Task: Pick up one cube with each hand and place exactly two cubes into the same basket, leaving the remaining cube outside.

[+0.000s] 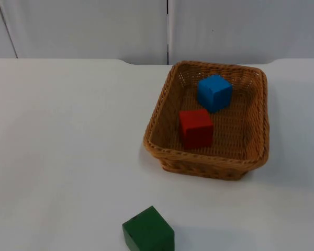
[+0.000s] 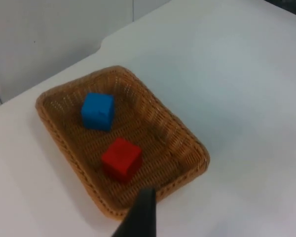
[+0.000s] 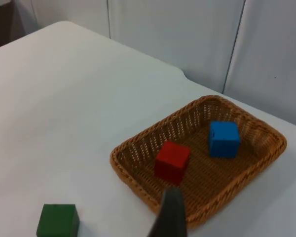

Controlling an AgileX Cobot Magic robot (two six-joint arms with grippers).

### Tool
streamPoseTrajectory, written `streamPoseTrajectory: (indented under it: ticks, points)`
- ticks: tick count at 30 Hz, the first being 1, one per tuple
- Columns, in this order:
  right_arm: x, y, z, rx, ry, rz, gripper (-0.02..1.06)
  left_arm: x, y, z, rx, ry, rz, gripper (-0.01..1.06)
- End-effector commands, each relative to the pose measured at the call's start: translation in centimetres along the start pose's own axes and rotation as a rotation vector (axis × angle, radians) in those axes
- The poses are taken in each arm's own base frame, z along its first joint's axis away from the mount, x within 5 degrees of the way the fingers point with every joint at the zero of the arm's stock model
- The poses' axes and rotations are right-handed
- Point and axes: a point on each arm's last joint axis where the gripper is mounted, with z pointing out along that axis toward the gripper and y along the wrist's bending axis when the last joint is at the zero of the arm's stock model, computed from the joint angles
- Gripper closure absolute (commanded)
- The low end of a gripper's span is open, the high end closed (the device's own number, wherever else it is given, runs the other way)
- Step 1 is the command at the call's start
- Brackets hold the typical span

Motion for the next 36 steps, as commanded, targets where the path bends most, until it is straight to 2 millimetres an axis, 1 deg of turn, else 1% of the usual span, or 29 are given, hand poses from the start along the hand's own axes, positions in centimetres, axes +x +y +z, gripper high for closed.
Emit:
streamPoseTrajectory:
  ticks: [1,4,5,8,11,12,16,17,22,23,26,28,29,31,33,34,36]
  points:
    - [0.9,0.4,-0.5,0.0,-0.019,0.026,0.39,0.5,-0.1,-0.3,-0.004,-0.007,0.0,0.17]
    - [2.1,0.8,-1.2,-0.002,-0.025,0.035,0.39,2.0,-0.3,-0.8,-0.011,0.002,0.008,0.17]
    - [2.1,0.8,-1.2,-0.002,-0.025,0.035,0.39,2.0,-0.3,-0.8,-0.011,0.002,0.008,0.17]
    - [3.1,1.3,-2.1,-0.017,-0.019,0.038,0.39,2.9,-0.6,-1.6,-0.012,-0.007,0.011,0.17]
    - [3.9,1.9,-3.0,-0.036,-0.005,0.044,0.39,3.2,-1.0,-2.6,-0.008,-0.031,0.014,0.17]
    - [3.9,1.9,-3.0,-0.036,-0.005,0.044,0.39,3.2,-1.0,-2.6,-0.008,-0.031,0.014,0.17]
    - [4.9,2.5,-4.3,-0.046,-0.008,0.027,0.39,3.4,-1.5,-4.0,0.0,-0.061,0.012,0.17]
    - [4.9,2.5,-4.3,-0.046,-0.008,0.027,0.39,3.4,-1.5,-4.0,0.0,-0.061,0.012,0.17]
    - [6.7,2.3,-6.0,0.063,0.011,0.056,0.39,4.1,-2.2,-5.6,0.015,-0.053,0.043,0.17]
    - [6.7,2.3,-6.0,0.063,0.011,0.056,0.39,4.1,-2.2,-5.6,0.015,-0.053,0.043,0.17]
    - [7.7,2.2,-7.1,0.125,0.012,0.073,0.39,4.6,-2.3,-6.7,-0.016,-0.051,0.037,0.17]
    - [8.4,2.5,-7.8,0.135,0.013,0.081,0.39,5.0,-2.3,-7.5,-0.05,-0.06,0.031,0.17]
    - [8.4,2.5,-7.8,0.135,0.013,0.081,0.39,5.0,-2.3,-7.5,-0.05,-0.06,0.031,0.17]
    - [9.1,2.6,-8.0,0.136,0.027,0.076,0.39,5.4,-2.3,-8.4,-0.082,-0.064,0.033,0.17]
    - [9.5,2.6,-7.8,0.138,0.063,0.096,0.39,5.9,-2.4,-9.3,-0.105,-0.073,0.028,0.17]
    - [9.5,2.6,-7.8,0.138,0.063,0.096,0.39,5.9,-2.4,-9.3,-0.105,-0.073,0.028,0.17]
    - [10.0,2.6,-7.6,0.13,0.102,0.122,0.39,6.4,-2.6,-10.1,-0.12,-0.084,0.03,0.17]
